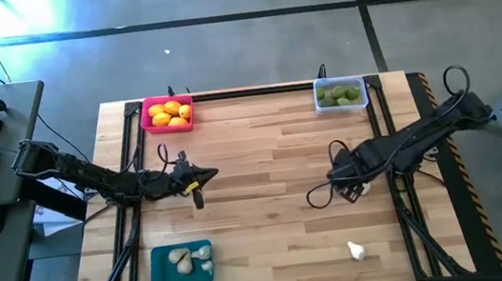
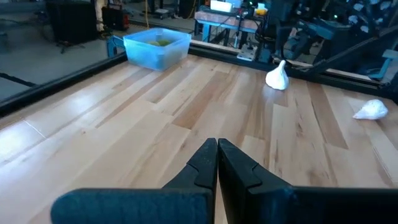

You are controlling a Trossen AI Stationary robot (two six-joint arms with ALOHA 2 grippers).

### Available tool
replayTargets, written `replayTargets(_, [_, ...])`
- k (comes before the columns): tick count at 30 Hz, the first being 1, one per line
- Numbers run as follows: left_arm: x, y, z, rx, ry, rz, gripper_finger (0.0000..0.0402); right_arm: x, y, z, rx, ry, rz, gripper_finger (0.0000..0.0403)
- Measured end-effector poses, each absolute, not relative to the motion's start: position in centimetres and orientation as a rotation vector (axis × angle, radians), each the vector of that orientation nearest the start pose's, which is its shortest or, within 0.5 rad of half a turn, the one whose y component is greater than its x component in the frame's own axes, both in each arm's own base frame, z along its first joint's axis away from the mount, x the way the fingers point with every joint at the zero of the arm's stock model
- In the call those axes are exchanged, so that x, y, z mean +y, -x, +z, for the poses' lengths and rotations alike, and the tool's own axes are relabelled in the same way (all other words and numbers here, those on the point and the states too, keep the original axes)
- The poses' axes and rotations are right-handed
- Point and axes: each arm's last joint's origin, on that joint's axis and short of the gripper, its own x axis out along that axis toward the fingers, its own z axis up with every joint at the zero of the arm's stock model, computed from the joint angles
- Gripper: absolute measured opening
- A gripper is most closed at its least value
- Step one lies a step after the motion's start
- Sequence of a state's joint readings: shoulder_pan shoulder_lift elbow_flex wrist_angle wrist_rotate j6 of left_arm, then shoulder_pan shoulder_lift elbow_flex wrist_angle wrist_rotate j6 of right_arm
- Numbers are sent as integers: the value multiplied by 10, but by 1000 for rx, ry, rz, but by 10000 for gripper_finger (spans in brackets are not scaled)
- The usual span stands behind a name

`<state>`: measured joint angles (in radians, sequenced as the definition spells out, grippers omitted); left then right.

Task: Sort produce into baskets
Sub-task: Put the top garlic into the blue bin

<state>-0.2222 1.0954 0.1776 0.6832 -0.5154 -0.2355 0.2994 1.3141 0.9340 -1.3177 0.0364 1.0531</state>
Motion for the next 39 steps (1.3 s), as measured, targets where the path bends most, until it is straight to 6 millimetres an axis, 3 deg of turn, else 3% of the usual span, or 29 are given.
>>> replayTargets(20, [-28, -184, 155, 220, 155, 285, 0, 58, -194, 206, 1751, -431, -662, 196])
replayTargets(25, [-28, -184, 155, 220, 155, 286, 0, 57, -192, 203, 1755, -431, -668, 152])
replayTargets(32, [-28, -184, 155, 225, 152, 286, 0, 56, -180, 176, 1805, -462, -662, 98])
replayTargets(39, [-28, -184, 155, 222, 153, 286, 0, 56, -184, 181, 1777, -425, -632, 9])
